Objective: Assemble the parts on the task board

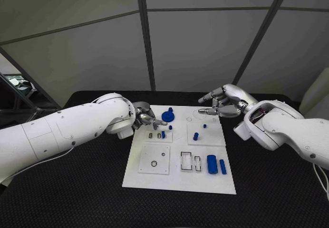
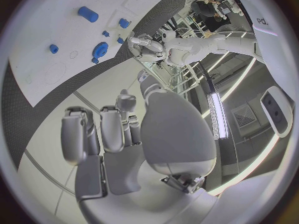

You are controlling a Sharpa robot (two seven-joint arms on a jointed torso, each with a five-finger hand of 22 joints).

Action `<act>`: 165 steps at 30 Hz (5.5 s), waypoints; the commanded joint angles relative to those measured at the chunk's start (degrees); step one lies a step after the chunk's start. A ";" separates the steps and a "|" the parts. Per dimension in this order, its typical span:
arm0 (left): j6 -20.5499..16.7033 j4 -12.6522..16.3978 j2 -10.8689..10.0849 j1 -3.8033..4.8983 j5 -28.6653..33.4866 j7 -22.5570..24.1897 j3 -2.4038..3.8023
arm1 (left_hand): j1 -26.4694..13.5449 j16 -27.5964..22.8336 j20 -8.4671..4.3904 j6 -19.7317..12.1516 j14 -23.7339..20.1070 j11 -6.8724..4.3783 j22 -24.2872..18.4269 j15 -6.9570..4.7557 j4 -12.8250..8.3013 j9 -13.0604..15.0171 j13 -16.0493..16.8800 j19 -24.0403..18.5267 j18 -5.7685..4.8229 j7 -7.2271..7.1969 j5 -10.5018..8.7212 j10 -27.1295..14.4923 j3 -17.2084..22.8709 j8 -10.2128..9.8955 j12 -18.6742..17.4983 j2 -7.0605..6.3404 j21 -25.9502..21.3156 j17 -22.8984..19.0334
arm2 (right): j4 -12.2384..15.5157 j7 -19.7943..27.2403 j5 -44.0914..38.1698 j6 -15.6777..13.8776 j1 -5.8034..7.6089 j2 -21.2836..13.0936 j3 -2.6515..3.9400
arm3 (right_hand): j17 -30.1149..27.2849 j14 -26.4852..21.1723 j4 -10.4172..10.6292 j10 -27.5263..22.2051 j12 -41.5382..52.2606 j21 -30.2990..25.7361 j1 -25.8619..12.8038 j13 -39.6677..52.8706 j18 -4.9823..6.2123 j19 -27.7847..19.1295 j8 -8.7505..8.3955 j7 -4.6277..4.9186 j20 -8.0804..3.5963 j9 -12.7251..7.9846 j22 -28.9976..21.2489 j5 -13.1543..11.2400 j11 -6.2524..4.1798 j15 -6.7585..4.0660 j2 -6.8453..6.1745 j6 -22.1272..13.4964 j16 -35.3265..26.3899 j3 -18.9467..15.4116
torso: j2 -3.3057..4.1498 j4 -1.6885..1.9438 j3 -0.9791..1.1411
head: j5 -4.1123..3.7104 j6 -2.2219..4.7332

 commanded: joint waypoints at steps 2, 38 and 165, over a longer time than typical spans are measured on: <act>3.86 -1.23 1.75 0.47 -3.39 -4.84 -0.48 | 0.30 -0.27 0.01 -0.47 5.02 -0.12 0.28 -0.13 -0.08 1.36 0.65 -0.33 0.17 0.09 0.01 -0.36 -0.70 0.03 -0.34 0.78 0.30 11.95 | -0.26 -1.21 0.34 0.15 0.14 0.25 0.06 | -0.13 1.40 -0.36 0.48 0.23 -0.29 -0.18 -0.04 0.74 0.08 -0.01 0.02 -0.32 -0.11 4.89 0.39 0.06 -0.46 0.16 0.44 -0.32 0.00 | 0.16 0.03 -0.07 | 0.07 -0.15; 7.81 -3.38 5.93 1.17 -3.53 -6.28 -1.48 | 6.96 -0.15 0.22 -0.68 5.10 -0.13 0.81 -0.05 -2.21 8.17 2.68 -1.08 0.28 0.02 3.39 -0.07 -0.54 -2.03 -1.09 3.97 0.50 12.27 | -1.51 -2.95 -0.55 0.93 0.13 1.41 0.06 | -0.19 1.42 -0.41 0.56 0.23 -0.31 -0.38 -0.09 0.74 0.11 -0.12 0.02 -0.35 -0.15 4.89 0.59 0.05 -0.48 0.16 0.47 -0.39 -0.05 | 0.16 0.07 -0.16 | -0.17 -0.87; 4.74 0.54 3.22 0.06 -6.57 -7.46 -1.49 | 13.19 1.54 -0.09 0.02 5.75 -0.63 1.72 -0.35 -15.42 20.39 5.67 -1.43 0.30 -0.44 16.59 1.63 11.63 -5.78 -1.19 6.40 0.34 14.38 | -3.84 -2.80 -0.60 2.57 0.09 2.41 0.02 | -0.39 1.49 -0.40 0.91 0.47 -0.54 -1.27 -0.05 0.79 0.05 -0.42 -0.01 -0.43 -0.24 4.64 0.80 0.02 -0.53 0.53 0.73 -0.68 -0.10 | 0.16 0.06 -0.03 | 1.46 -2.60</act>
